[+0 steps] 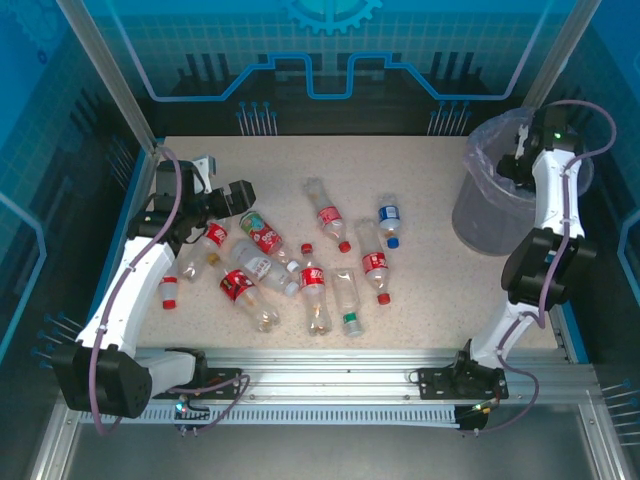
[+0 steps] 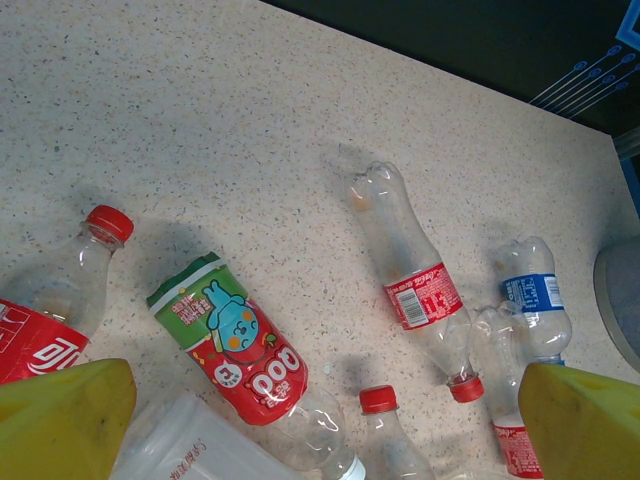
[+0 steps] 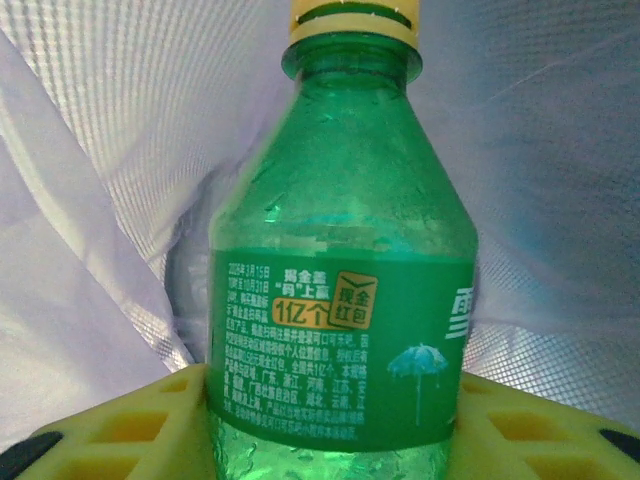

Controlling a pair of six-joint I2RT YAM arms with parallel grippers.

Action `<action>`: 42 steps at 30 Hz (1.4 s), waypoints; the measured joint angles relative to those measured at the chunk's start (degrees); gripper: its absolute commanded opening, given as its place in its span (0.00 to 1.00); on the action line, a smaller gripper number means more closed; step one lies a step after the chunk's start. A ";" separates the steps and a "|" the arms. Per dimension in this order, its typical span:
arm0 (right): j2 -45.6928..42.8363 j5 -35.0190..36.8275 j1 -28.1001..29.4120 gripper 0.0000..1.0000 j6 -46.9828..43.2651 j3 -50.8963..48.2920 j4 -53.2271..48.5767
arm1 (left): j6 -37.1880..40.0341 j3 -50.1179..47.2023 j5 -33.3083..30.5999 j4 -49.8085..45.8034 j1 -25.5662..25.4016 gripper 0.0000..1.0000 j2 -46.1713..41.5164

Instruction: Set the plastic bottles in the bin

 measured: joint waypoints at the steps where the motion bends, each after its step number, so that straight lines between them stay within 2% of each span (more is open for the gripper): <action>1: 0.35 -0.28 -0.11 0.54 -0.13 -0.28 -0.17 | 0.00 -0.04 -0.02 -0.02 0.00 0.99 0.00; 4: 1.05 -1.31 -0.42 0.59 -0.50 -1.66 -0.11 | 0.00 -0.17 -0.04 -0.02 0.00 0.99 0.00; 9: 1.31 -2.29 -0.72 0.80 -0.92 -3.61 -0.07 | 0.00 -0.37 -0.44 0.00 0.00 0.99 0.00; 21: -1.44 -2.71 -0.98 0.87 -0.48 -1.60 -0.37 | -0.02 -0.50 -0.44 -0.02 0.00 0.99 0.13; 30: -15.34 -0.57 0.70 0.88 0.50 6.08 -1.18 | -0.02 -0.50 -0.44 -0.02 0.00 0.99 0.74; 33: -20.63 0.92 3.69 0.87 0.96 6.45 -1.11 | 0.00 -0.50 -0.44 -0.04 0.00 0.99 0.96; 36: -24.79 2.95 9.60 0.85 1.25 6.14 -1.03 | 0.00 -0.50 -0.44 -0.11 0.00 0.99 1.14; 42: -29.88 8.57 30.80 0.78 3.19 -1.64 -0.13 | 0.02 -0.50 -0.46 -0.24 0.00 0.99 1.95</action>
